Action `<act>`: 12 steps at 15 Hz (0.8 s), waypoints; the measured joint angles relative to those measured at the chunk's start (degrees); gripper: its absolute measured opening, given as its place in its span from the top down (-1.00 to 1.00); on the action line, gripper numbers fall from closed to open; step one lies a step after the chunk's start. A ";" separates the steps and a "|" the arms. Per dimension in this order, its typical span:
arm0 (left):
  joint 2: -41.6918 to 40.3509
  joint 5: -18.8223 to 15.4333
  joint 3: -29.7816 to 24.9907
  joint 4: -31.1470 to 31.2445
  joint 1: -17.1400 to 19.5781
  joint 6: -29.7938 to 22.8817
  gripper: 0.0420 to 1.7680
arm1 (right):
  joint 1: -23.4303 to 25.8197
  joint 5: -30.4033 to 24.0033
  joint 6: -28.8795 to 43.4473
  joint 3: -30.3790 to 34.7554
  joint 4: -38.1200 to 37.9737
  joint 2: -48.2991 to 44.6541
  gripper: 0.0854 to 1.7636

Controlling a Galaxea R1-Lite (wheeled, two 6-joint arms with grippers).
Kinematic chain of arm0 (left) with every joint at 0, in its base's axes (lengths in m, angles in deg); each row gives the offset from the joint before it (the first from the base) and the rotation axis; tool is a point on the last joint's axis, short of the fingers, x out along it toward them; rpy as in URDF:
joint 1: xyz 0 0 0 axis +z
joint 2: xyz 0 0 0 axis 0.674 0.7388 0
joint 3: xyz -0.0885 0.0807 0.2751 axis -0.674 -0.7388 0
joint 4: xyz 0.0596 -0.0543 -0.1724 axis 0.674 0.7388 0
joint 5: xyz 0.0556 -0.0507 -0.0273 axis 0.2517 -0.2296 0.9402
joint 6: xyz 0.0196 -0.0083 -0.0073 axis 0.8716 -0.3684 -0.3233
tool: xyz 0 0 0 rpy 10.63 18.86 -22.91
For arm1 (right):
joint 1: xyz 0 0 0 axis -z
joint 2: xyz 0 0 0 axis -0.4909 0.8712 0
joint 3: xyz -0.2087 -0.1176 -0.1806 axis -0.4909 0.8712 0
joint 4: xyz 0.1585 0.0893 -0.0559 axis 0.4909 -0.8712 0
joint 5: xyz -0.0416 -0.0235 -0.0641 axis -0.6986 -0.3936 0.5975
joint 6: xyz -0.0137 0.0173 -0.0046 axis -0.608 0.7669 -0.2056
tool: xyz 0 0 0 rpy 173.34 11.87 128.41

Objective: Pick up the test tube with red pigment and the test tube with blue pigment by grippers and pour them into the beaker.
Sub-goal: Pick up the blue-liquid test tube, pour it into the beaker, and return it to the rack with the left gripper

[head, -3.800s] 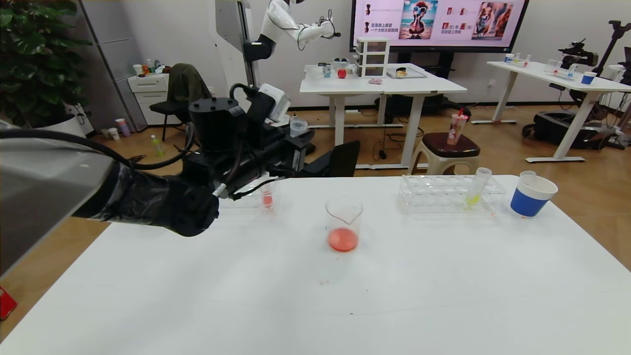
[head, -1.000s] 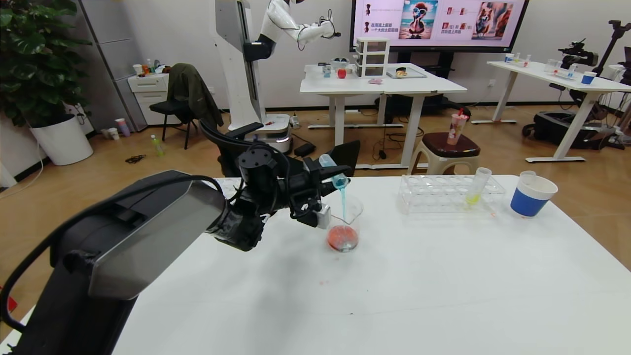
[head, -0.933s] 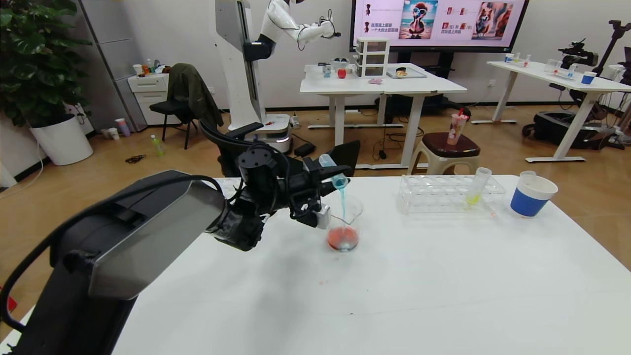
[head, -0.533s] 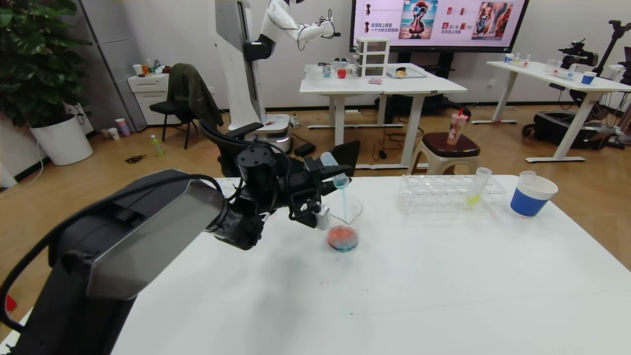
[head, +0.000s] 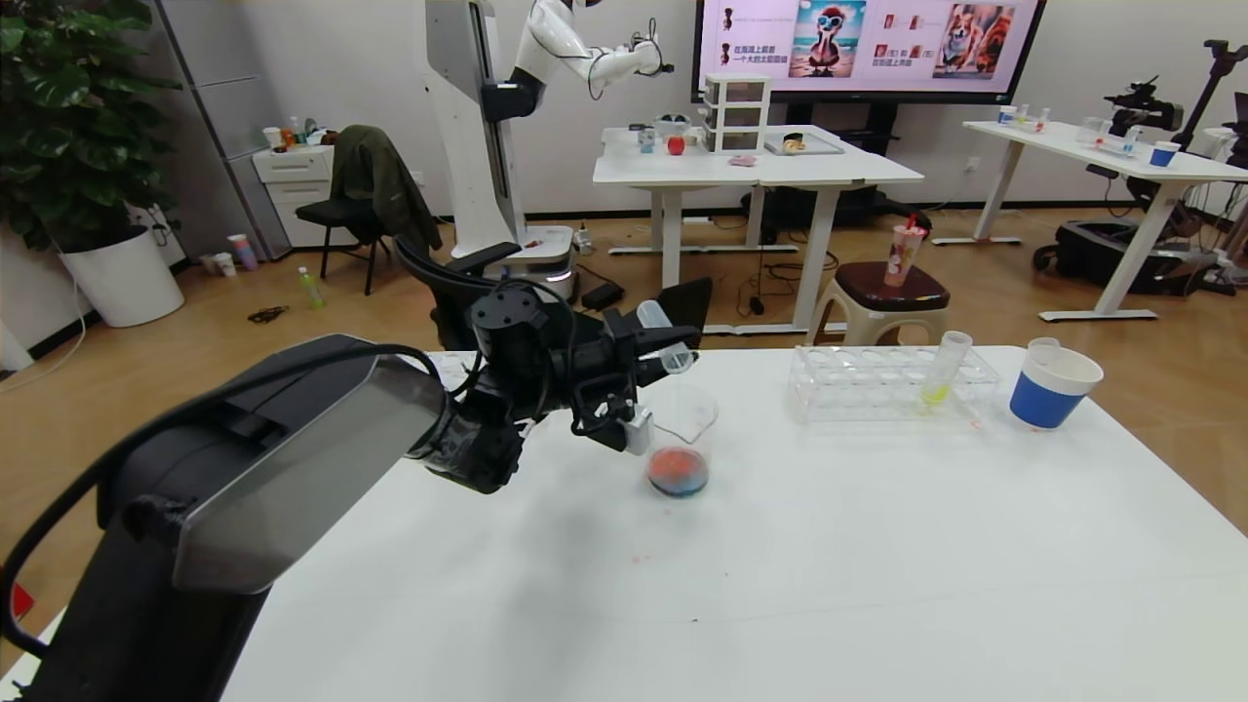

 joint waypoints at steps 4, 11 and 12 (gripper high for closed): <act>-0.66 0.50 0.06 0.04 -0.24 -6.31 0.45 | 0.00 0.00 0.02 0.00 0.00 0.00 -0.97; -5.96 29.03 -1.97 -10.17 -1.78 -37.35 0.45 | 0.00 0.02 0.02 0.00 0.02 0.00 -0.97; -6.81 36.67 -2.56 -10.52 -2.26 -42.05 0.45 | 0.00 0.00 0.02 0.00 0.02 0.00 -0.97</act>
